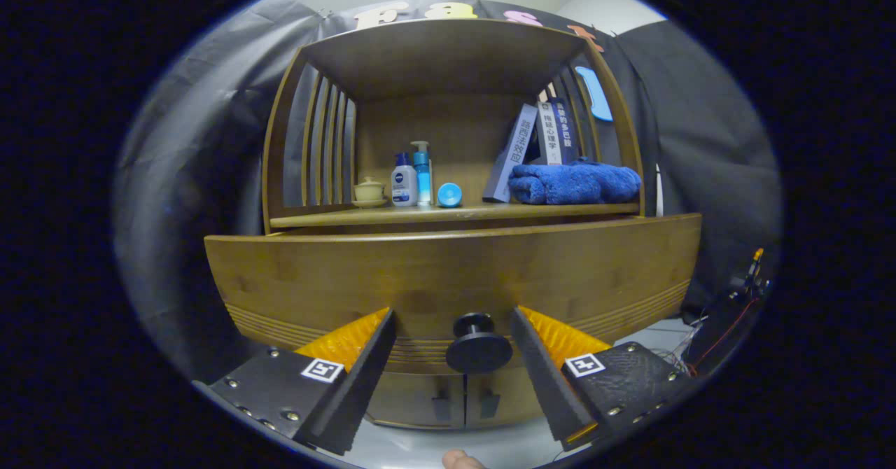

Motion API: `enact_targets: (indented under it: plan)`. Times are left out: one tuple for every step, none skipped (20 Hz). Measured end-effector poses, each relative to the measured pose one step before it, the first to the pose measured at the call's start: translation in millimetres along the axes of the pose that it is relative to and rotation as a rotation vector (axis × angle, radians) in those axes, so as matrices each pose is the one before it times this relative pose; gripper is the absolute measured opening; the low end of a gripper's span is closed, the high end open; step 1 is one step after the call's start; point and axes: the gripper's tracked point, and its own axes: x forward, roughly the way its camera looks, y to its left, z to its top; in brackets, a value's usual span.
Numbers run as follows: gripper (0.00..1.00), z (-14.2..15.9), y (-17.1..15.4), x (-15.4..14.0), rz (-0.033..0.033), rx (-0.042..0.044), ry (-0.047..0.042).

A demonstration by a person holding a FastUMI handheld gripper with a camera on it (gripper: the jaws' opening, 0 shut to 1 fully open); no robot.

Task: Pull open the drawer, take out the items inside it, and place them on the countertop above the cabinet.

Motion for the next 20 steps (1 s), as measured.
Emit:
enact_targets:
  plan:
    - [0.99, 0.14, 0.19, 4.35, 0.00175, -0.00067, -0.00846]
    - [0.99, -0.15, 0.63, 3.86, 0.00079, -0.00994, -0.00041]
    - [0.99, 0.96, -0.56, 6.24, -0.00063, -0.01703, 0.0015]
    - [0.99, 0.45, 0.06, 5.97, -0.00003, -0.00897, 0.00044]
    - [0.99, 1.21, 0.35, 5.57, 0.00113, 0.00115, -0.0012]
    - [0.99, -0.59, 0.66, 4.85, 0.00013, 0.00569, 0.00355]
    - [0.99, 0.49, 1.11, 5.25, -0.002, 0.01503, -0.00296]
    - [0.99, -0.86, 0.01, 3.52, -0.00225, 0.00131, 0.00172]
    - [0.99, 1.66, 0.45, 3.18, -0.00182, -0.00457, -0.00677]
    - [0.99, -0.63, 0.44, 2.31, -0.00228, -0.01065, -0.00401]
    - [0.99, 2.67, 1.65, 3.38, 0.0, -0.00942, -0.01244]
    - [0.99, 1.12, 1.52, 3.74, -0.00143, -0.00929, -0.01077]
    - [0.99, 2.3, 0.58, 0.45, 0.0, -0.01285, -0.01463]
    - [0.99, -0.54, -0.07, 1.5, 0.00092, -0.00829, -0.00836]
    - [0.99, 0.39, 0.56, 2.2, 0.00095, 0.0048, -0.00632]
    - [0.99, -0.66, 0.45, 4.14, -0.00069, 0.00193, 0.00087]
    - [0.99, 0.16, 0.06, 4.21, -0.00089, 0.00104, -0.00142]
    - [0.99, -0.14, 1.22, 5.51, -0.00065, -0.00318, 0.00479]
    - [0.99, -0.52, 0.08, 5.42, -0.0014, 0.00274, -0.00289]
    - [0.99, 0.14, 1.38, 5.77, -0.00163, 0.00438, 0.00289]
